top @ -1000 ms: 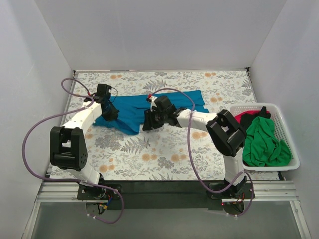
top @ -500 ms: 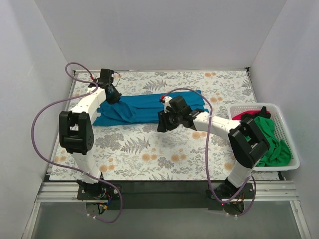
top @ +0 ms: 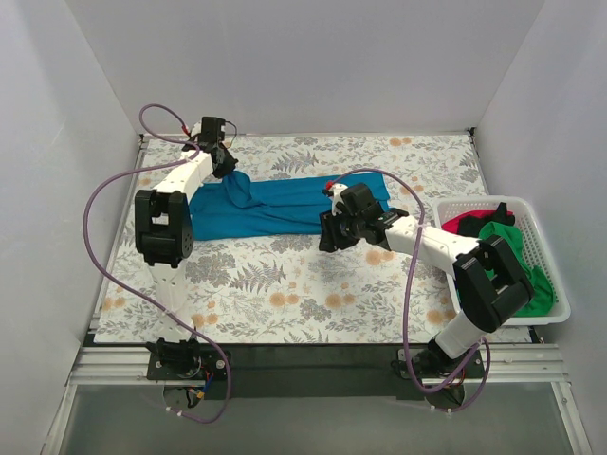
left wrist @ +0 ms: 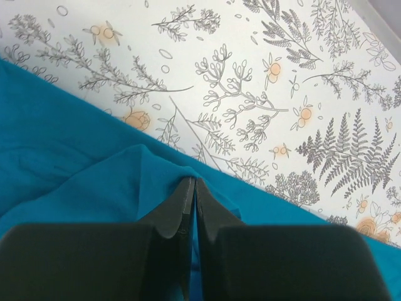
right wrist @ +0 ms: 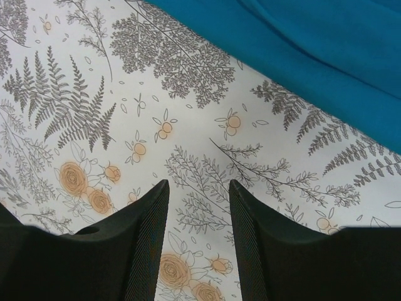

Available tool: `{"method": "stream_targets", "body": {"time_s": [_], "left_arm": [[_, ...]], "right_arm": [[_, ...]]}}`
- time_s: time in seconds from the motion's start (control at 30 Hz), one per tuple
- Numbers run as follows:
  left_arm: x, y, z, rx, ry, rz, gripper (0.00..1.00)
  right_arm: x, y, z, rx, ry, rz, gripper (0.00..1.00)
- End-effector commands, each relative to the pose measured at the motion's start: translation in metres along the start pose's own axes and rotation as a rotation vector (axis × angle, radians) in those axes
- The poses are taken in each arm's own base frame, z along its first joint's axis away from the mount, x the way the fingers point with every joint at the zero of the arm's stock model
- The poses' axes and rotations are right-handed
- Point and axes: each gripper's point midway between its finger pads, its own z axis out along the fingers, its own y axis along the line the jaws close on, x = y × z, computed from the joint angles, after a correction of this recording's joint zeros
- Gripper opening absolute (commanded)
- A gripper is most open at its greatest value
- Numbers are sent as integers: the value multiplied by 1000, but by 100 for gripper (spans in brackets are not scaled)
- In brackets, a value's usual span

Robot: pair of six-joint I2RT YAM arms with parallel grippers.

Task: Fold and stack the t-shirts
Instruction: Fold the tshirt

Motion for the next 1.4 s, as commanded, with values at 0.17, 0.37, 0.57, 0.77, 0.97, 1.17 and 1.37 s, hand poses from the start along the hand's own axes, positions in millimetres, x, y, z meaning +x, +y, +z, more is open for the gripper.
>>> {"method": "stream_targets", "body": {"time_s": [0.17,0.37,0.57,0.77,0.97,1.17,1.37], "left_arm": [[-25,-27,5,106,-80,43,0],[-30,-29,12,104,-105,52,0],[-32,-23,12,81,-119,51,28],[-49,-18,-14,74,-147,12,59],[-37,13,-61,1,-133,-72,70],[7,71,-92,-119,-57,-71,69],[64,108,-120,-133,65,-43,70]], "right_arm": [[-1,-16,-11,46,-18,1,51],[-6,-37,-15,110,-32,14,51],[-25,-73,-25,200,-78,32,52],[-52,-89,-17,251,-101,-11,51],[-68,-90,4,220,-93,-16,46],[-71,-91,24,201,-77,-21,37],[-70,-88,39,248,-56,-125,41]]}}
